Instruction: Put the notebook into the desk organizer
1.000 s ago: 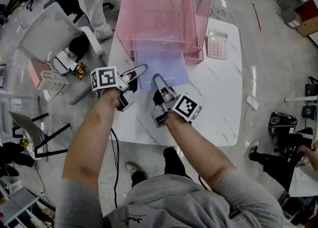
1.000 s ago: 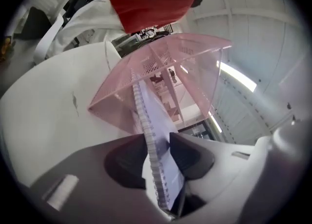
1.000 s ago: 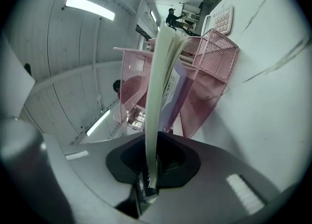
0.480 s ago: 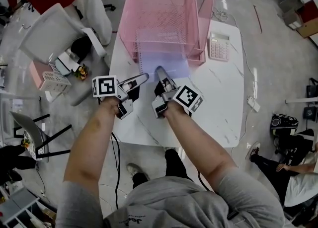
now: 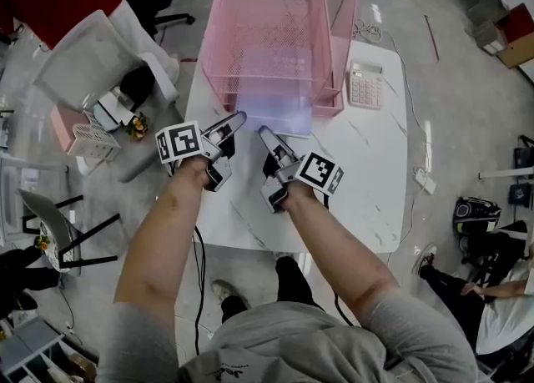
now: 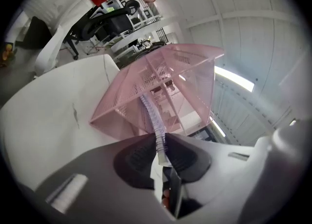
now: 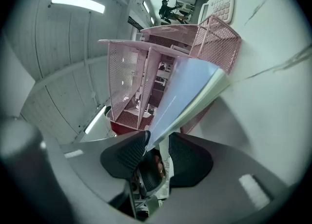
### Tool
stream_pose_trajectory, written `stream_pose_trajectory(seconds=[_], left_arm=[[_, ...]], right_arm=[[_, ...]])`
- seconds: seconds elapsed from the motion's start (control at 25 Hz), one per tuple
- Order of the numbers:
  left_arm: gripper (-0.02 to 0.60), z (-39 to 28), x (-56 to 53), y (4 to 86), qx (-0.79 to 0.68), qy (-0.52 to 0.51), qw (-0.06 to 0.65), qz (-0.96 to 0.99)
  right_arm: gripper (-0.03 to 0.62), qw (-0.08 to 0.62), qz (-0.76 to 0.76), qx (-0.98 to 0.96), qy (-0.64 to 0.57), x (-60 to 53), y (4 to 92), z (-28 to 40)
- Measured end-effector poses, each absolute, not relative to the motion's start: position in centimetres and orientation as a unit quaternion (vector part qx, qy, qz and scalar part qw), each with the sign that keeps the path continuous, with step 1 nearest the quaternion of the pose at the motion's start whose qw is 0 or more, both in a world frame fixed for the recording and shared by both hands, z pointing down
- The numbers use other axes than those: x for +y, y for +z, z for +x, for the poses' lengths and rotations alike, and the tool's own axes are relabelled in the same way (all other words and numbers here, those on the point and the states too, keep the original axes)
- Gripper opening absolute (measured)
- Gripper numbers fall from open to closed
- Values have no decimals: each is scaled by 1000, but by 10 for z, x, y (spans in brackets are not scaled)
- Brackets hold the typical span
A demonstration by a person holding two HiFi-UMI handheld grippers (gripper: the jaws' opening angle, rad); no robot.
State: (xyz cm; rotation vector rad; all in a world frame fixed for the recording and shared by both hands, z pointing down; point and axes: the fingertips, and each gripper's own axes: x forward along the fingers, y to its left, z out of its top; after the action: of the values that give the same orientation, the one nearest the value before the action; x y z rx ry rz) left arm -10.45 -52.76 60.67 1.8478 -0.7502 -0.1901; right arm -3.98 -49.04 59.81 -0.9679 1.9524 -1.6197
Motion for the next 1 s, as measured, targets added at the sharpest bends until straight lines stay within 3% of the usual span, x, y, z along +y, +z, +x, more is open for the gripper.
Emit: stream_pose_trajectory(seconds=[0.2, 0.36, 0.52, 0.6, 0.8, 1.0], left_arm=[[120, -115, -546, 611, -355, -91, 536, 761], [121, -114, -555, 618, -375, -98, 546, 743], [146, -108, -560, 615, -388, -104, 554, 729], [203, -106, -558, 613, -390, -99, 553, 729], [267, -116, -538, 622, -409, -75, 552, 723], [288, -121, -497, 616, -402, -69, 546, 731]], right_arm=[[129, 209, -382, 688, -581, -490, 615, -23], [6, 198, -418, 681, -568, -509, 621, -8], [3, 213, -429, 675, -561, -526, 616, 0], [3, 214, -430, 674, -562, -531, 615, -2], [5, 190, -406, 690, -568, -529, 616, -21], [11, 153, -366, 722, -567, -495, 610, -29]])
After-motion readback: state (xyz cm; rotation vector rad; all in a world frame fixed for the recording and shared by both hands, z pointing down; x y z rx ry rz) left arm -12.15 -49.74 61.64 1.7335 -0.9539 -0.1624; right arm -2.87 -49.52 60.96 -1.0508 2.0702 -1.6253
